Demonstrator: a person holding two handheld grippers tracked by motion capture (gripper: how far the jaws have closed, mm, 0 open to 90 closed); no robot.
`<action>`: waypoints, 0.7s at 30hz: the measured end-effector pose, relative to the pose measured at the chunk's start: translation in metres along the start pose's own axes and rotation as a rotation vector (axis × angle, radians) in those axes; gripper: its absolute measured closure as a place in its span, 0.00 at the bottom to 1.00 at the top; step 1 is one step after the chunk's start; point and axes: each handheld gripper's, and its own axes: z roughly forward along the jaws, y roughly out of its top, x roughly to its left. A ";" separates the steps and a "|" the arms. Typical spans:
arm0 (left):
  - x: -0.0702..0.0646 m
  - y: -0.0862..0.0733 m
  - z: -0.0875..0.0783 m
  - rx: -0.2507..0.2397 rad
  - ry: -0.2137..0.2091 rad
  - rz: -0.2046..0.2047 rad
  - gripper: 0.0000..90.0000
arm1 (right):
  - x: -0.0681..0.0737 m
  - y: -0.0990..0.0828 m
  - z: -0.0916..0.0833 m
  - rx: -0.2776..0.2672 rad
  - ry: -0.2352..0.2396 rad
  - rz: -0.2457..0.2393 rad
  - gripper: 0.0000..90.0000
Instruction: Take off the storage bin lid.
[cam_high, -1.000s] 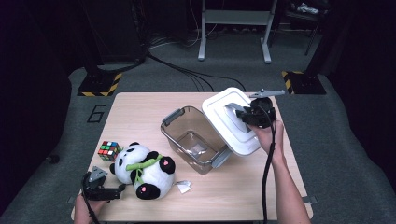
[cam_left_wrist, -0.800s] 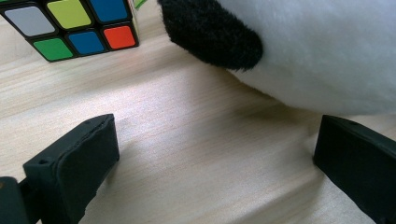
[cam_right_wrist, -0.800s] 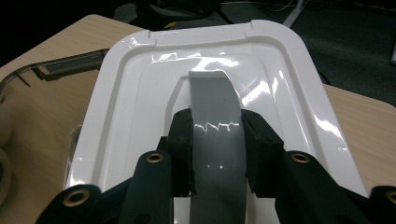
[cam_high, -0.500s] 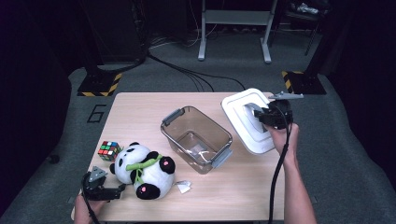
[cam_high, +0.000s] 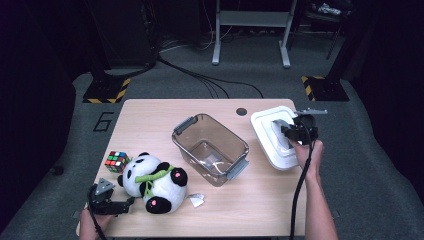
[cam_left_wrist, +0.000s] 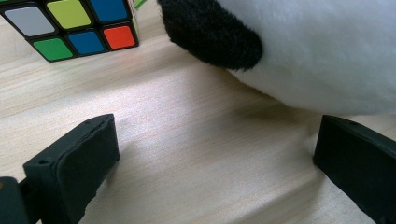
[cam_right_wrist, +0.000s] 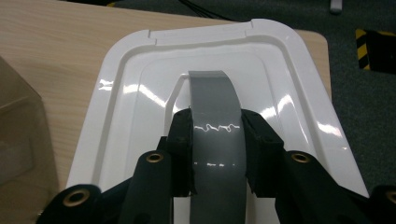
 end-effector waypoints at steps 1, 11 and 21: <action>0.000 0.000 0.000 0.000 0.000 -0.001 0.00 | -0.005 -0.008 0.010 0.020 -0.005 0.024 0.74; 0.000 0.000 0.000 -0.001 0.001 0.001 0.00 | -0.016 -0.030 0.042 0.082 -0.018 0.086 0.74; 0.000 0.000 0.000 0.005 0.000 0.003 0.00 | -0.020 -0.044 0.067 0.132 -0.070 0.108 0.74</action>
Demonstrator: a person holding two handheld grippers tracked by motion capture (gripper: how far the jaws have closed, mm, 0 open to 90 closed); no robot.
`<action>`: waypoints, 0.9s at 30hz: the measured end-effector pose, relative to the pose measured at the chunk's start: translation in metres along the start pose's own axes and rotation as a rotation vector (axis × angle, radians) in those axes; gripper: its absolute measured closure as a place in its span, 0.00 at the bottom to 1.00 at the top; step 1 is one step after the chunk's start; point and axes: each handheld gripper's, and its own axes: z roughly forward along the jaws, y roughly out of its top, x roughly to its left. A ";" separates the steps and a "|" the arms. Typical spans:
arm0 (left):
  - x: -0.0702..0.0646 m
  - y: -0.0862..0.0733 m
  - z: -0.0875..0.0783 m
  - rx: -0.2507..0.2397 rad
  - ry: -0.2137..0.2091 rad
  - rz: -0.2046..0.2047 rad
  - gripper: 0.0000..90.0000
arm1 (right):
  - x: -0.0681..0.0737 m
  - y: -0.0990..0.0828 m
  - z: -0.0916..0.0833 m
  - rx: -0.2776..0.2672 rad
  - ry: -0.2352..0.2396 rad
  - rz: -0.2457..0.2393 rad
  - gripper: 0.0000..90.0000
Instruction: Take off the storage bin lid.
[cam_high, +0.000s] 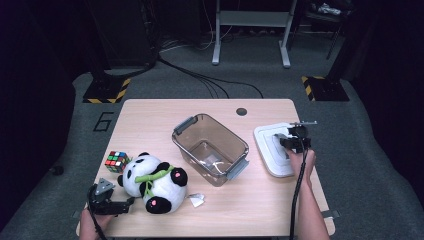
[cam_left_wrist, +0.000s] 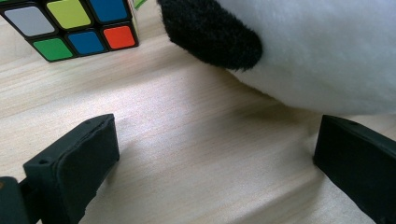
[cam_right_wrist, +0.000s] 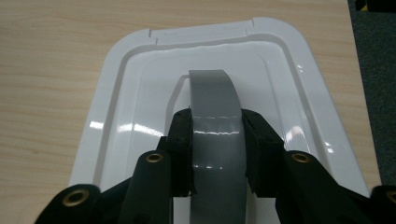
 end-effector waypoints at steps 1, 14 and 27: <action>0.000 0.000 0.001 -0.007 0.002 -0.002 0.00 | -0.001 -0.001 0.002 0.005 0.003 0.014 0.74; 0.000 0.000 0.000 -0.007 0.001 -0.001 0.00 | 0.002 -0.006 -0.003 -0.026 0.021 -0.004 0.40; 0.000 0.000 -0.001 0.009 -0.005 0.000 0.00 | 0.045 -0.054 -0.040 -0.073 0.147 -0.153 0.02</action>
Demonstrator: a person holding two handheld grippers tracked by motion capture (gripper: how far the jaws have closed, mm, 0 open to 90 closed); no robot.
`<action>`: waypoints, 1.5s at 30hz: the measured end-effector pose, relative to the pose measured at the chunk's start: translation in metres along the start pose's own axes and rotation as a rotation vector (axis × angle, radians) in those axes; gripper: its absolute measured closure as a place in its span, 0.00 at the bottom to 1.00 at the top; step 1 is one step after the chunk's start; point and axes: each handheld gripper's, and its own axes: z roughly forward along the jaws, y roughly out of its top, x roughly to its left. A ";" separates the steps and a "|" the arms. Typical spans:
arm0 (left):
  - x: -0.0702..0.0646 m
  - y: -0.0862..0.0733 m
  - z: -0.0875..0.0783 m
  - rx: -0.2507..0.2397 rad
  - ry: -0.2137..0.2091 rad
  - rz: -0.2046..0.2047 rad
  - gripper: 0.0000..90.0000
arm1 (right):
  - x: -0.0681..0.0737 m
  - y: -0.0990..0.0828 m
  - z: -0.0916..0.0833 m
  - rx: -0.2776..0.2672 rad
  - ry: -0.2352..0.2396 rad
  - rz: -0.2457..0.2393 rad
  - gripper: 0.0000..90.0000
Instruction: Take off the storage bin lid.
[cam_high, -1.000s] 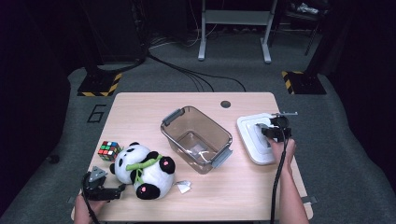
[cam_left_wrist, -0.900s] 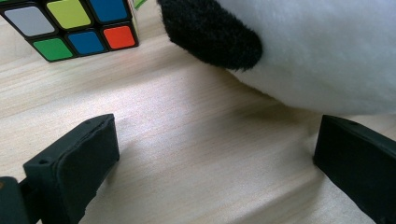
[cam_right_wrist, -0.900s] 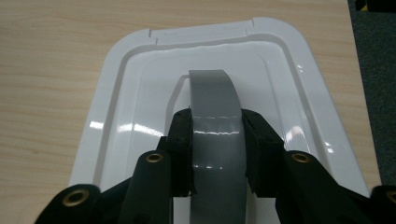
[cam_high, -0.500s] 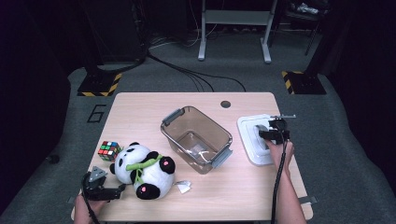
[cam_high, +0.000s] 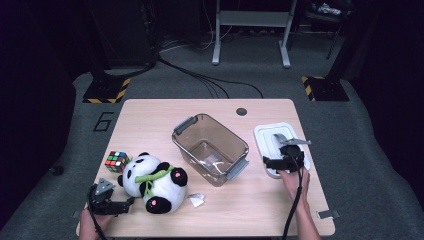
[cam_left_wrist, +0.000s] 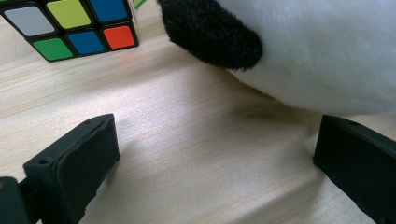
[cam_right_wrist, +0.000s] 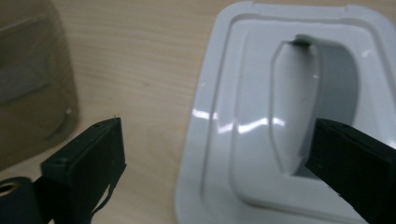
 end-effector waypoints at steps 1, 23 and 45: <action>0.000 0.000 0.000 -0.001 0.000 -0.001 0.00 | 0.007 -0.005 -0.001 -0.001 0.005 -0.011 0.01; 0.008 0.008 -0.036 -0.056 -0.055 -0.016 0.00 | 0.075 -0.064 0.020 0.040 0.071 -0.179 0.00; -0.008 0.069 -0.082 -0.136 -0.124 0.061 0.00 | 0.075 -0.065 0.021 0.031 0.068 -0.171 0.00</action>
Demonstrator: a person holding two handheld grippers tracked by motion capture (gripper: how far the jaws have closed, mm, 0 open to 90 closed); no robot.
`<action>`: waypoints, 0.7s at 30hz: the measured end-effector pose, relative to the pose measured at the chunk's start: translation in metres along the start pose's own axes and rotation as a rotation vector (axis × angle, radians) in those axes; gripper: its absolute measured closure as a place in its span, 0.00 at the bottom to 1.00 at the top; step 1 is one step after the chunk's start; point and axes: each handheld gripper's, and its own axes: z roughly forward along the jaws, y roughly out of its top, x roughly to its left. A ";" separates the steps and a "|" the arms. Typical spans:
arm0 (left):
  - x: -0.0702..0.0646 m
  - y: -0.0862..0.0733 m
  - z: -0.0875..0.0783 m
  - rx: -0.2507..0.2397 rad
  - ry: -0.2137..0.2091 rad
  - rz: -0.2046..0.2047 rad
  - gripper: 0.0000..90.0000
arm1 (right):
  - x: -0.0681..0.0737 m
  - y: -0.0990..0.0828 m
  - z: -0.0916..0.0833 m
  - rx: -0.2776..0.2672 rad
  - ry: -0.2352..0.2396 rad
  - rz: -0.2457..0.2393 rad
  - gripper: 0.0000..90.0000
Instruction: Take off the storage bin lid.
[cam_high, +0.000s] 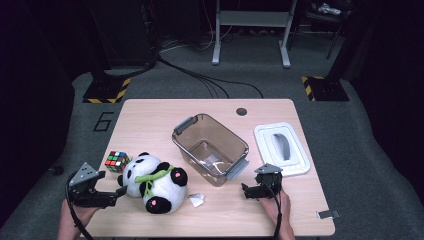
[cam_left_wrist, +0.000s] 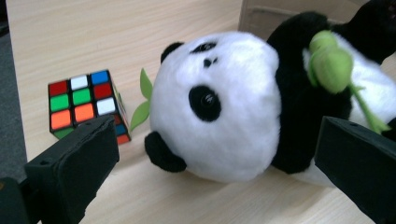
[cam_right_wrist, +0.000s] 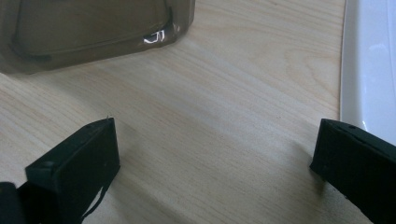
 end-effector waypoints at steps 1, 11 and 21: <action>0.000 0.003 -0.001 0.004 -0.005 0.005 0.00 | 0.000 0.000 0.000 0.000 0.000 0.000 0.00; -0.012 0.029 0.001 -0.015 -0.045 0.050 0.00 | 0.000 0.000 0.000 0.000 0.000 0.000 0.00; -0.030 0.044 0.021 -0.007 -0.100 0.095 0.00 | 0.000 0.000 0.000 0.000 0.000 0.000 0.00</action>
